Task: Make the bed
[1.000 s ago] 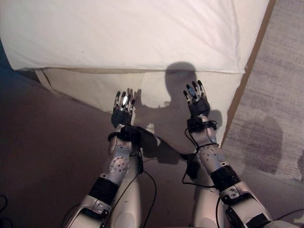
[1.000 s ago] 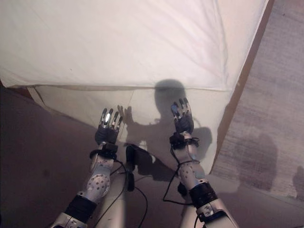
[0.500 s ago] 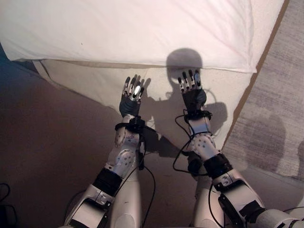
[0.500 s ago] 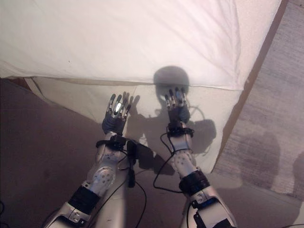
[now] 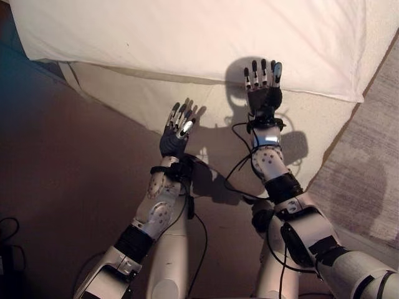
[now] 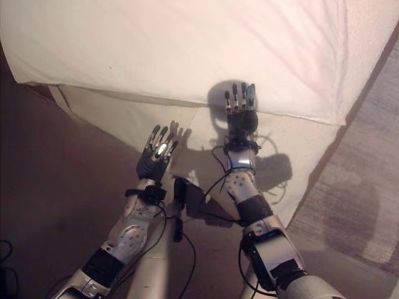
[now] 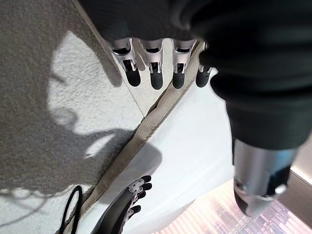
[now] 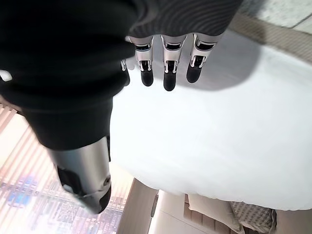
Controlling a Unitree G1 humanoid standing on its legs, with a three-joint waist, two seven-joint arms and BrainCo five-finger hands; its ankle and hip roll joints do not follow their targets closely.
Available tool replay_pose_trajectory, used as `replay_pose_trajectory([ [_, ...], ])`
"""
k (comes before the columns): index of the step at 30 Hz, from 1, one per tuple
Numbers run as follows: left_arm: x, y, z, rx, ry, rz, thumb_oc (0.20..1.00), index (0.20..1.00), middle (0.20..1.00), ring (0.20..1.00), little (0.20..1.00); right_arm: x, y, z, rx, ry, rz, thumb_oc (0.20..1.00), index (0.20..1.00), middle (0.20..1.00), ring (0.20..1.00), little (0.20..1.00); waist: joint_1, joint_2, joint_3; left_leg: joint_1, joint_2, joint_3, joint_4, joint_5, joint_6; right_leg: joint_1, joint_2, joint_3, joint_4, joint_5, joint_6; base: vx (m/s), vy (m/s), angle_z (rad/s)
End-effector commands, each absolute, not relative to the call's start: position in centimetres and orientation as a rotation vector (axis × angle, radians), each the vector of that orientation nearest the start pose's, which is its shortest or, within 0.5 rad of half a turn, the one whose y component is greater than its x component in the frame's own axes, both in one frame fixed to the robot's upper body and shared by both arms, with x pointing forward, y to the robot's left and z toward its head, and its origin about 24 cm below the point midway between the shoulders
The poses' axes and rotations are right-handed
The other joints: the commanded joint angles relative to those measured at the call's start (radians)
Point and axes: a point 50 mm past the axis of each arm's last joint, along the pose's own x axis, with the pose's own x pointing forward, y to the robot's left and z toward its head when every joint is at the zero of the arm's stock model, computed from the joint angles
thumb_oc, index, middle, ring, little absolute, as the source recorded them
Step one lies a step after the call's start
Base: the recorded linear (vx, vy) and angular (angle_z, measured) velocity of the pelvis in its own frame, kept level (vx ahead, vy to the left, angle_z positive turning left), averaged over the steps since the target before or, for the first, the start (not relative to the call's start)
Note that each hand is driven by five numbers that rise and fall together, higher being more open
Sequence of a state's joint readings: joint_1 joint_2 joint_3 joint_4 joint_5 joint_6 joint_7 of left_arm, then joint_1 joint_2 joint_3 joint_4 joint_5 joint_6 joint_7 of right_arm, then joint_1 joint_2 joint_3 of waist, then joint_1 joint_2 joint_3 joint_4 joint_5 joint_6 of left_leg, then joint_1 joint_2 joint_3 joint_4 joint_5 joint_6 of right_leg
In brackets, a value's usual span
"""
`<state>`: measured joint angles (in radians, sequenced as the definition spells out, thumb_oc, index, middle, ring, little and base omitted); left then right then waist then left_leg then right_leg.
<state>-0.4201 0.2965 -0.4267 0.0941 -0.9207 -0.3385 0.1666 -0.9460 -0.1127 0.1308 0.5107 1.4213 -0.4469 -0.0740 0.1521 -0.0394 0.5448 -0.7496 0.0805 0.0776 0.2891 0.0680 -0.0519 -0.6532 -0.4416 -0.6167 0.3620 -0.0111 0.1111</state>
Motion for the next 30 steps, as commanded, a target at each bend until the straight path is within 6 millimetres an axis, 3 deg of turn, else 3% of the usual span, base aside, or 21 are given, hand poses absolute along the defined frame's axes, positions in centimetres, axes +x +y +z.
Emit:
replay_pose_trajectory([
  [1,28.5,8.8,15.9,-0.633,-0.429,-0.429,1.0,1.0,1.0,1.0,1.0,38.2,-14.0,25.8,1.295,-0.619,0.132,1.0,1.0,1.0,1.0,1.0,0.018,0.065,-0.025,0.039,-0.026,0.028,-0.018,-0.089,-0.004,-0.033,-0.024,0.029,-0.005,0.136,0.121,0.0,0.0,0.0],
  [5,28.4,8.5,15.9,-0.625,-0.426,-0.439,1.0,1.0,1.0,1.0,1.0,38.5,-14.6,26.6,1.278,-0.628,0.106,1.0,1.0,1.0,1.0,1.0,0.02,0.068,-0.025,0.03,-0.029,0.03,-0.012,-0.093,-0.001,-0.047,-0.024,0.034,0.004,0.135,0.123,0.0,0.0,0.0],
  [9,28.5,8.5,15.7,-0.625,-0.413,-0.426,1.0,1.0,1.0,1.0,1.0,38.3,-13.3,24.8,1.206,-0.554,0.131,1.0,1.0,1.0,1.0,1.0,0.011,0.059,-0.025,0.022,-0.026,0.03,-0.012,-0.092,0.001,-0.058,-0.02,0.035,0.004,0.137,0.12,0.0,0.0,0.0],
  [13,28.6,8.7,16.0,-0.639,-0.43,-0.401,1.0,1.0,1.0,1.0,1.0,37.2,-11.4,20.7,1.209,-0.447,0.153,1.0,1.0,1.0,1.0,1.0,-0.008,0.049,-0.025,0.018,-0.024,0.035,-0.007,-0.095,0.003,-0.066,-0.019,0.036,0.003,0.139,0.118,0.0,0.0,0.0],
  [21,28.6,8.8,16.5,-0.653,-0.46,-0.372,1.0,1.0,1.0,1.0,1.0,33.6,-8.0,10.6,1.194,-0.128,0.224,1.0,1.0,1.0,1.0,1.0,-0.039,0.029,-0.025,-0.001,-0.026,0.035,0.001,-0.094,0.007,-0.081,-0.021,0.03,0.007,0.14,0.116,0.0,0.0,0.0],
  [26,28.7,8.7,16.5,-0.664,-0.46,-0.362,1.0,1.0,1.0,1.0,1.0,32.2,-7.3,6.6,1.213,0.019,0.18,1.0,1.0,1.0,1.0,1.0,-0.051,0.03,-0.025,-0.012,-0.027,0.035,0.008,-0.095,0.008,-0.085,-0.027,0.028,0.005,0.146,0.117,0.0,0.0,0.0],
  [30,28.7,8.7,16.6,-0.661,-0.464,-0.357,1.0,1.0,1.0,1.0,1.0,32.2,-7.5,5.8,1.208,0.049,0.149,1.0,1.0,1.0,1.0,1.0,-0.056,0.031,-0.025,-0.015,-0.028,0.037,0.011,-0.097,0.01,-0.087,-0.028,0.032,0.007,0.144,0.116,0.0,0.0,0.0],
])
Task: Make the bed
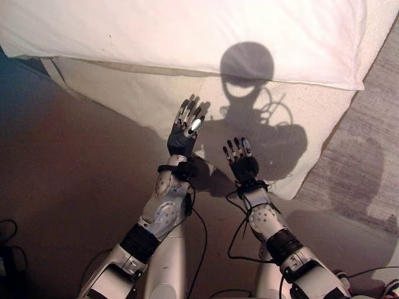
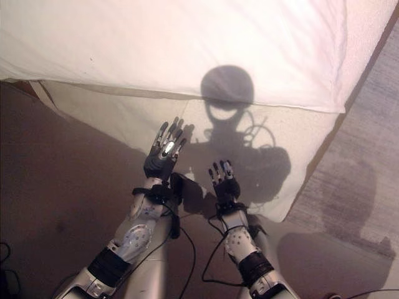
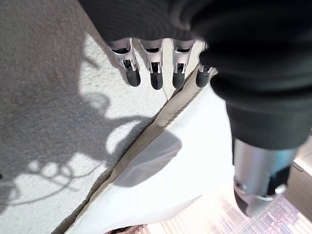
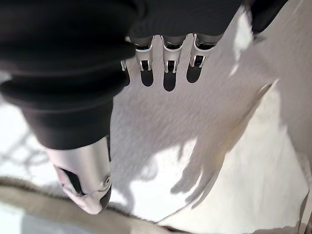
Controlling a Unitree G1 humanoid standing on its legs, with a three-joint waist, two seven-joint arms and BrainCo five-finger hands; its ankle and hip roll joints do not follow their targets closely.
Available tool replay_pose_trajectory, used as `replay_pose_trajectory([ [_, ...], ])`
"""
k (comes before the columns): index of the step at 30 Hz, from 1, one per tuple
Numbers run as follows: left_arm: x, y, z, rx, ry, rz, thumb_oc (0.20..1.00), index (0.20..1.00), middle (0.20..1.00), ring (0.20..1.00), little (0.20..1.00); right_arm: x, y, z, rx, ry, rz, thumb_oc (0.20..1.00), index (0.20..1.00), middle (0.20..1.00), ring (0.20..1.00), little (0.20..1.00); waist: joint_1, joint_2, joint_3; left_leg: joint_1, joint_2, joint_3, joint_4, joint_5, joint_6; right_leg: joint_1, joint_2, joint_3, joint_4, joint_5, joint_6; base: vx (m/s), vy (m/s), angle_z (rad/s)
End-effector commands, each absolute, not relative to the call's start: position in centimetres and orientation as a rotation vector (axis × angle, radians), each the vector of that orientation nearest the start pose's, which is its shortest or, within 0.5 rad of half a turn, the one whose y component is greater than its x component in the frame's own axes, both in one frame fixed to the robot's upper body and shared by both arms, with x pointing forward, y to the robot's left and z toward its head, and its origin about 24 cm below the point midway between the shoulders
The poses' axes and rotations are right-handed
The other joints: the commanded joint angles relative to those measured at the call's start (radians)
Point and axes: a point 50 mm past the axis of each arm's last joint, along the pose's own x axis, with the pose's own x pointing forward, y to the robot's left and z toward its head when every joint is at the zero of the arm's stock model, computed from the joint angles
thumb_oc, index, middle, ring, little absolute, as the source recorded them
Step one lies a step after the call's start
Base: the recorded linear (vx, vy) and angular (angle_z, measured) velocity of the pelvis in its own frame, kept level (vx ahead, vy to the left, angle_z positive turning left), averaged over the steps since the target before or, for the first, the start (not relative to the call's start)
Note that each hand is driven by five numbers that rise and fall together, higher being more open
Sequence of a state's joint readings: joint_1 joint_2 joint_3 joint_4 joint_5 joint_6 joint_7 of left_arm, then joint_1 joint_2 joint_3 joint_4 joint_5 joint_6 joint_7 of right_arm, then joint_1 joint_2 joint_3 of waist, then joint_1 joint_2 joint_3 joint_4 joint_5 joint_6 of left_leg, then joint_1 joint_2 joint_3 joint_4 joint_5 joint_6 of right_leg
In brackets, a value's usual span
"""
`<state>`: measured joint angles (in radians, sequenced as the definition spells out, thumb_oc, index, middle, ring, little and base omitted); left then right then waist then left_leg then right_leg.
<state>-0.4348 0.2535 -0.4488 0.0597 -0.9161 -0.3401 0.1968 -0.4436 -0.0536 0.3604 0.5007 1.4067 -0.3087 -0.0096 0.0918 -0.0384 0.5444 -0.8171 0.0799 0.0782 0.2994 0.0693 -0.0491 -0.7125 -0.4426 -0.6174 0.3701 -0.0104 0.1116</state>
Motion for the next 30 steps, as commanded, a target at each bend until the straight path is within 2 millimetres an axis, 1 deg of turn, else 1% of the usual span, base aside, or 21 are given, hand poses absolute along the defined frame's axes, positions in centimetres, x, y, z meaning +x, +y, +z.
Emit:
replay_pose_trajectory([
  [1,28.7,8.7,16.7,-0.66,-0.469,-0.355,1.0,1.0,1.0,1.0,1.0,32.5,-7.8,5.8,1.204,0.046,0.125,1.0,1.0,1.0,1.0,1.0,0.003,0.031,-0.024,0.053,-0.028,0.037,0.003,-0.101,0.009,-0.029,-0.031,0.035,0.003,0.143,0.116,0.0,0.0,0.0],
  [4,28.8,8.8,16.8,-0.658,-0.475,-0.354,1.0,1.0,1.0,1.0,1.0,33.1,-8.4,6.3,1.197,0.024,0.102,1.0,1.0,1.0,1.0,1.0,0.003,0.033,-0.024,0.051,-0.029,0.04,0.007,-0.103,0.01,-0.031,-0.035,0.035,0.007,0.142,0.116,0.0,0.0,0.0],
  [5,28.8,9.0,16.9,-0.654,-0.485,-0.351,1.0,1.0,1.0,1.0,1.0,34.1,-9.3,7.4,1.2,-0.023,0.074,1.0,1.0,1.0,1.0,1.0,0.006,0.038,-0.024,0.054,-0.03,0.042,0.006,-0.104,0.01,-0.029,-0.038,0.036,0.006,0.142,0.117,0.0,0.0,0.0],
  [6,28.8,8.9,17.0,-0.654,-0.486,-0.353,1.0,1.0,1.0,1.0,1.0,34.2,-9.3,7.4,1.2,-0.025,0.073,1.0,1.0,1.0,1.0,1.0,0.008,0.039,-0.024,0.052,-0.03,0.042,0.005,-0.104,0.01,-0.031,-0.038,0.036,0.006,0.142,0.117,-0.01,0.001,0.03],
  [9,29.0,9.1,17.3,-0.642,-0.505,-0.35,1.0,1.0,1.0,1.0,1.0,35.9,-10.8,10.1,1.213,-0.124,0.036,1.0,1.0,1.0,1.0,1.0,0.014,0.048,-0.024,0.057,-0.034,0.044,0.005,-0.106,0.012,-0.029,-0.039,0.037,0.01,0.141,0.119,0.0,-0.001,0.02],
  [10,29.0,9.0,17.3,-0.641,-0.506,-0.352,1.0,1.0,1.0,1.0,1.0,36.0,-10.8,10.2,1.214,-0.126,0.035,1.0,1.0,1.0,1.0,1.0,0.016,0.049,-0.024,0.056,-0.034,0.043,0.005,-0.106,0.012,-0.031,-0.039,0.037,0.01,0.141,0.119,0.0,0.0,0.0],
  [11,29.0,9.1,17.5,-0.635,-0.519,-0.352,1.0,1.0,1.0,1.0,1.0,36.9,-11.8,11.7,1.208,-0.184,0.015,1.0,1.0,1.0,1.0,1.0,0.021,0.055,-0.024,0.056,-0.034,0.043,0.004,-0.107,0.013,-0.032,-0.041,0.039,0.012,0.139,0.12,0.0,0.0,0.0],
  [12,29.0,9.1,17.5,-0.635,-0.52,-0.354,1.0,1.0,1.0,1.0,1.0,36.9,-11.9,11.8,1.208,-0.186,0.014,1.0,1.0,1.0,1.0,1.0,0.022,0.055,-0.024,0.055,-0.034,0.042,0.004,-0.107,0.013,-0.033,-0.041,0.039,0.012,0.139,0.12,0.0,0.0,0.0],
  [13,28.8,9.2,17.5,-0.628,-0.525,-0.361,1.0,1.0,1.0,1.0,1.0,37.5,-12.5,13.3,1.206,-0.236,0.009,1.0,1.0,1.0,1.0,1.0,0.029,0.061,-0.024,0.056,-0.036,0.041,0.001,-0.106,0.014,-0.033,-0.04,0.039,0.012,0.138,0.121,0.0,0.0,0.0],
  [17,28.6,9.3,17.1,-0.604,-0.516,-0.373,1.0,1.0,1.0,1.0,1.0,38.2,-13.6,15.1,1.2,-0.297,-0.01,1.0,1.0,1.0,1.0,1.0,0.043,0.069,-0.024,0.054,-0.037,0.039,-0.004,-0.105,0.015,-0.037,-0.036,0.037,0.011,0.137,0.122,0.0,0.0,0.0],
  [19,28.5,9.4,16.9,-0.601,-0.507,-0.378,1.0,1.0,1.0,1.0,1.0,38.3,-13.6,15.6,1.203,-0.312,-0.005,1.0,1.0,1.0,1.0,1.0,0.047,0.069,-0.024,0.056,-0.037,0.039,-0.009,-0.104,0.015,-0.038,-0.031,0.04,0.009,0.136,0.122,0.0,0.0,0.0],
  [22,28.5,9.4,16.7,-0.606,-0.498,-0.379,1.0,1.0,1.0,1.0,1.0,38.4,-13.8,15.7,1.207,-0.32,-0.014,1.0,1.0,1.0,1.0,1.0,0.048,0.066,-0.024,0.056,-0.036,0.039,-0.01,-0.103,0.015,-0.04,-0.028,0.041,0.008,0.137,0.121,0.0,0.0,0.0],
  [28,28.3,9.4,16.9,-0.598,-0.506,-0.399,1.0,1.0,1.0,1.0,1.0,38.8,-15.0,16.4,1.214,-0.347,-0.065,1.0,1.0,1.0,1.0,1.0,0.055,0.068,-0.024,0.052,-0.034,0.038,-0.015,-0.101,0.016,-0.049,-0.023,0.044,0.008,0.134,0.122,0.0,0.0,0.0],
  [30,28.2,9.3,16.9,-0.593,-0.506,-0.412,1.0,1.0,1.0,1.0,1.0,39.1,-15.7,16.6,1.187,-0.353,-0.088,1.0,1.0,1.0,1.0,1.0,0.061,0.072,-0.024,0.051,-0.036,0.035,-0.017,-0.101,0.016,-0.05,-0.018,0.043,0.01,0.131,0.122,0.0,0.0,0.0],
])
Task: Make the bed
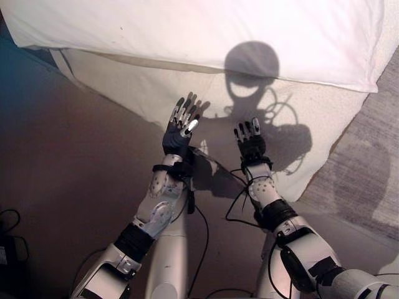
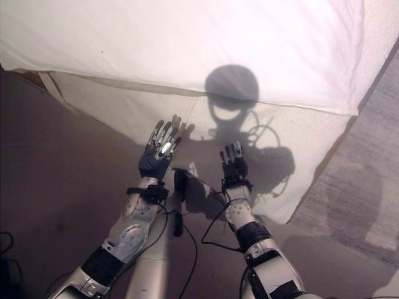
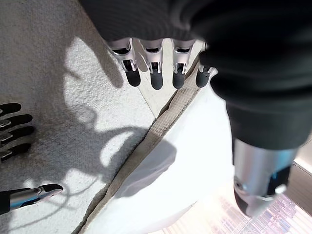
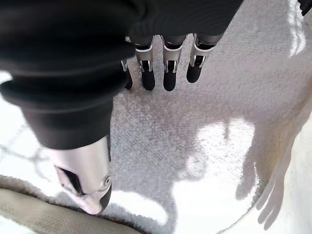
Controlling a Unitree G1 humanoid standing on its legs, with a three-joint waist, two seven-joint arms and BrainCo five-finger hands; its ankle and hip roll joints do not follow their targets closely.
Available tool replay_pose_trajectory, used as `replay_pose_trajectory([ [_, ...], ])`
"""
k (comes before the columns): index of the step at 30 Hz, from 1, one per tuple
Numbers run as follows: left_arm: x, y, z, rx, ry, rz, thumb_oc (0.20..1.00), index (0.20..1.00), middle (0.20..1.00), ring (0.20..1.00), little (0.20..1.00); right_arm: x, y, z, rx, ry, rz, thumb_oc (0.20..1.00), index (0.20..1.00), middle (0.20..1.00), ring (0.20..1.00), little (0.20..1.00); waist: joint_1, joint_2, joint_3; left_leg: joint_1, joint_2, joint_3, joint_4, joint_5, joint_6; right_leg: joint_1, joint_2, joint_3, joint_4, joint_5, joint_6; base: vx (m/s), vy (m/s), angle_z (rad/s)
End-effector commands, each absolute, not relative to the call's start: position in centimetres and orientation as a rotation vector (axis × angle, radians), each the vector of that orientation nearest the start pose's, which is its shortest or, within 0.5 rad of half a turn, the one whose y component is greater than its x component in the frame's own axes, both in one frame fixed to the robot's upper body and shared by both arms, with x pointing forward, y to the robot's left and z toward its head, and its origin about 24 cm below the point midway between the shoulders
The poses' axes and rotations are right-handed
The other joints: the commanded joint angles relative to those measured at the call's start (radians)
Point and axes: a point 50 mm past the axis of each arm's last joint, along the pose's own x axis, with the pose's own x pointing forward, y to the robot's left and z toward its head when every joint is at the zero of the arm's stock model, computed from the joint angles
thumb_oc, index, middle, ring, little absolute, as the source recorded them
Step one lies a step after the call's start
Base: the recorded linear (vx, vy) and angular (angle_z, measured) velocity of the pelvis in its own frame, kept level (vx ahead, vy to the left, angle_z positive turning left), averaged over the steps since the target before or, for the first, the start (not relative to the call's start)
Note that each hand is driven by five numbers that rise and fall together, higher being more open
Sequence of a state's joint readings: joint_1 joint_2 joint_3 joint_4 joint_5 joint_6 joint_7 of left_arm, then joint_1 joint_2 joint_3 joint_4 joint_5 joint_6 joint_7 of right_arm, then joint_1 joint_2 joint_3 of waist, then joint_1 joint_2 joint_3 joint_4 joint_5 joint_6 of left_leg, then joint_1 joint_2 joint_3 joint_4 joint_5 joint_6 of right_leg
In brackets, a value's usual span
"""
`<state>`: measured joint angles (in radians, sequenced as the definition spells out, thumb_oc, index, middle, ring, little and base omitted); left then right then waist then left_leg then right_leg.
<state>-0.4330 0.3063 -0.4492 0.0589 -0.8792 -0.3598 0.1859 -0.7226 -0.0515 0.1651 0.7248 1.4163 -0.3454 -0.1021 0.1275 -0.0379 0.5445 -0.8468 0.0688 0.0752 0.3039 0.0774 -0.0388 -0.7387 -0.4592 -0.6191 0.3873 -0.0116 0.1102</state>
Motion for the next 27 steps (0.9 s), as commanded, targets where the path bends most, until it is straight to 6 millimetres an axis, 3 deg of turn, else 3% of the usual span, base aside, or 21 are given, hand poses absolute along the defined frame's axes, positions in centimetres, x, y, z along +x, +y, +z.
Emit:
replay_pose_trajectory([
  [1,28.1,9.2,16.9,-0.588,-0.505,-0.418,1.0,1.0,1.0,1.0,1.0,39.2,-15.9,17.0,1.171,-0.365,-0.085,1.0,1.0,1.0,1.0,1.0,0.028,0.075,-0.024,0.08,-0.024,0.038,-0.022,-0.108,0.006,-0.025,-0.001,0.045,-0.006,0.132,0.123,0.0,0.0,0.0],
  [4,28.1,9.2,16.8,-0.578,-0.507,-0.433,1.0,1.0,1.0,1.0,1.0,39.1,-15.6,17.7,1.142,-0.383,-0.021,1.0,1.0,1.0,1.0,1.0,0.03,0.078,-0.024,0.075,-0.023,0.034,-0.018,-0.109,0.007,-0.032,0.003,0.047,-0.004,0.131,0.124,0.0,0.0,0.0],
  [6,28.0,9.5,16.8,-0.568,-0.518,-0.427,1.0,1.0,1.0,1.0,1.0,37.6,-13.8,19.4,1.058,-0.455,0.184,1.0,1.0,1.0,1.0,1.0,0.021,0.063,-0.024,0.068,-0.019,0.032,-0.019,-0.106,0.007,-0.042,0.006,0.045,-0.002,0.132,0.123,0.0,0.0,0.0],
  [19,27.4,10.9,16.5,-0.574,-0.531,-0.376,1.0,1.0,1.0,1.0,1.0,30.5,-11.0,15.2,1.024,-0.43,0.484,1.0,1.0,1.0,1.0,1.0,-0.052,0.014,-0.024,0.069,-0.016,0.049,-0.01,-0.109,0.008,-0.045,0.001,0.046,-0.003,0.141,0.119,0.0,-0.001,0.01],
  [27,27.3,11.4,16.4,-0.568,-0.536,-0.355,1.0,1.0,1.0,1.0,1.0,29.8,-10.7,14.0,1.049,-0.387,0.482,1.0,1.0,1.0,1.0,1.0,-0.072,0.0,-0.024,0.07,-0.011,0.062,-0.003,-0.113,0.006,-0.041,-0.005,0.042,-0.006,0.146,0.119,0.0,-0.001,-0.03],
])
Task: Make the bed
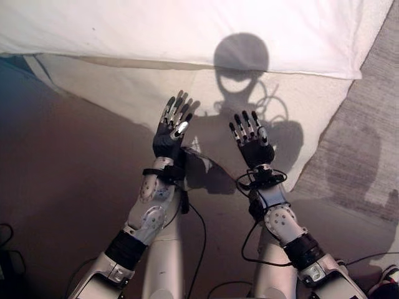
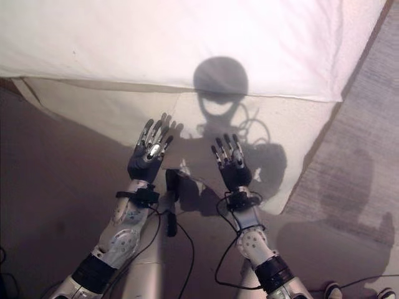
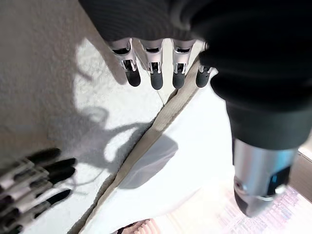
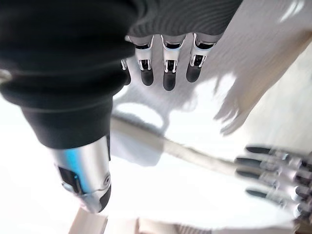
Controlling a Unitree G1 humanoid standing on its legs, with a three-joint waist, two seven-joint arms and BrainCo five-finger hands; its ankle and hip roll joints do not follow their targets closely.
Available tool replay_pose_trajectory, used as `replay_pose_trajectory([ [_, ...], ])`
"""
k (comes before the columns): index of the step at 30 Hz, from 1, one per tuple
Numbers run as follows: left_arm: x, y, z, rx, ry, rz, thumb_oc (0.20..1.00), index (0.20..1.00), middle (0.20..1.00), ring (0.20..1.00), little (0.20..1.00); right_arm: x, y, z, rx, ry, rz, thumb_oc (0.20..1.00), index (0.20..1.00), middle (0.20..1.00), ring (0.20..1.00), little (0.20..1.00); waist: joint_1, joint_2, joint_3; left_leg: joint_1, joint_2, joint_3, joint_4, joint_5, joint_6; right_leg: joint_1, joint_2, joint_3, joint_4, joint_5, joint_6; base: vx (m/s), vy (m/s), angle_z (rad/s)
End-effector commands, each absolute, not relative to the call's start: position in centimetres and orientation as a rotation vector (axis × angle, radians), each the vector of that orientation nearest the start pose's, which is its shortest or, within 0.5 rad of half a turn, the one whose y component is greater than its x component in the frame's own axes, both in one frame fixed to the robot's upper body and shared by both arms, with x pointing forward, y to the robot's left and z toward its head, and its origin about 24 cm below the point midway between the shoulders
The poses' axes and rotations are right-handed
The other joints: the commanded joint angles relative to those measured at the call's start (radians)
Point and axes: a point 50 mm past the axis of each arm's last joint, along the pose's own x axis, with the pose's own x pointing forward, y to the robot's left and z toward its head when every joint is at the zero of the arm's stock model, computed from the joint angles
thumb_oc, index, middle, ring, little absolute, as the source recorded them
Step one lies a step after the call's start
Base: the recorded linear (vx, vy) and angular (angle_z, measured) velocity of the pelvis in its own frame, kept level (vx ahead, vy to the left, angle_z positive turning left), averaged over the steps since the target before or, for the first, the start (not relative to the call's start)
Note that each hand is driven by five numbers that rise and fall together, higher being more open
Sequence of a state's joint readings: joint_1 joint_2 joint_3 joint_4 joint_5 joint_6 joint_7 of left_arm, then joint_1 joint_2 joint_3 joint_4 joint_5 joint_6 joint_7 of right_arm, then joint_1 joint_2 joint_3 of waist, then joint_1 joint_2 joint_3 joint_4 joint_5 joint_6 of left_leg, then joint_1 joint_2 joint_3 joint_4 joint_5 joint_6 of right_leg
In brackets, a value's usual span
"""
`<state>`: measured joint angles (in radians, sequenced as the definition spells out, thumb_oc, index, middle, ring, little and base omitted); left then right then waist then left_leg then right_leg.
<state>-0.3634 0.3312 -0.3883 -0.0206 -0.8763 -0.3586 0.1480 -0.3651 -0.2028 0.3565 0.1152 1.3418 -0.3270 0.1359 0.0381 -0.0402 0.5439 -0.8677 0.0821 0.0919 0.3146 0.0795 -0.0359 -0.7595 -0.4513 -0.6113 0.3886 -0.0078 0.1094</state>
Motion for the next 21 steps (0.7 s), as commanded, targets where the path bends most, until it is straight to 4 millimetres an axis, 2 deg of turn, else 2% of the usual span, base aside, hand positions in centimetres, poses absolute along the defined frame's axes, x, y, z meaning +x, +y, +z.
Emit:
replay_pose_trajectory([
  [1,27.3,11.4,16.5,-0.566,-0.538,-0.355,1.0,1.0,1.0,1.0,1.0,29.9,-10.6,14.1,1.047,-0.388,0.486,1.0,1.0,1.0,1.0,1.0,0.017,0.003,-0.024,0.091,-0.024,0.046,-0.014,-0.115,0.003,-0.02,-0.013,0.034,-0.008,0.143,0.12,-0.01,-0.009,-0.05],
  [11,27.1,12.0,16.7,-0.55,-0.559,-0.359,1.0,1.0,1.0,1.0,1.0,29.9,-10.9,16.2,1.007,-0.455,0.571,1.0,1.0,1.0,1.0,1.0,0.021,-0.004,-0.024,0.093,-0.019,0.046,-0.014,-0.115,0.003,-0.017,-0.016,0.029,-0.006,0.145,0.122,0.0,0.0,0.0],
  [14,27.1,12.2,16.5,-0.54,-0.552,-0.363,1.0,1.0,1.0,1.0,1.0,29.4,-10.8,16.8,1.005,-0.476,0.643,1.0,1.0,1.0,1.0,1.0,0.02,-0.007,-0.024,0.093,-0.019,0.045,-0.015,-0.114,0.003,-0.015,-0.015,0.026,-0.009,0.145,0.122,0.0,0.0,0.0],
  [18,27.0,12.3,16.5,-0.547,-0.553,-0.36,1.0,1.0,1.0,1.0,1.0,29.5,-11.4,16.5,1.031,-0.486,0.578,1.0,1.0,1.0,1.0,1.0,0.02,-0.007,-0.024,0.098,-0.021,0.045,-0.018,-0.115,0.005,-0.012,-0.015,0.028,-0.006,0.146,0.123,0.0,0.0,0.0],
  [21,27.2,12.2,16.5,-0.561,-0.547,-0.352,1.0,1.0,1.0,1.0,1.0,30.7,-11.9,16.1,1.08,-0.477,0.464,1.0,1.0,1.0,1.0,1.0,0.024,-0.004,-0.024,0.101,-0.021,0.045,-0.019,-0.117,0.006,-0.01,-0.015,0.032,-0.009,0.146,0.123,0.0,0.0,0.0],
])
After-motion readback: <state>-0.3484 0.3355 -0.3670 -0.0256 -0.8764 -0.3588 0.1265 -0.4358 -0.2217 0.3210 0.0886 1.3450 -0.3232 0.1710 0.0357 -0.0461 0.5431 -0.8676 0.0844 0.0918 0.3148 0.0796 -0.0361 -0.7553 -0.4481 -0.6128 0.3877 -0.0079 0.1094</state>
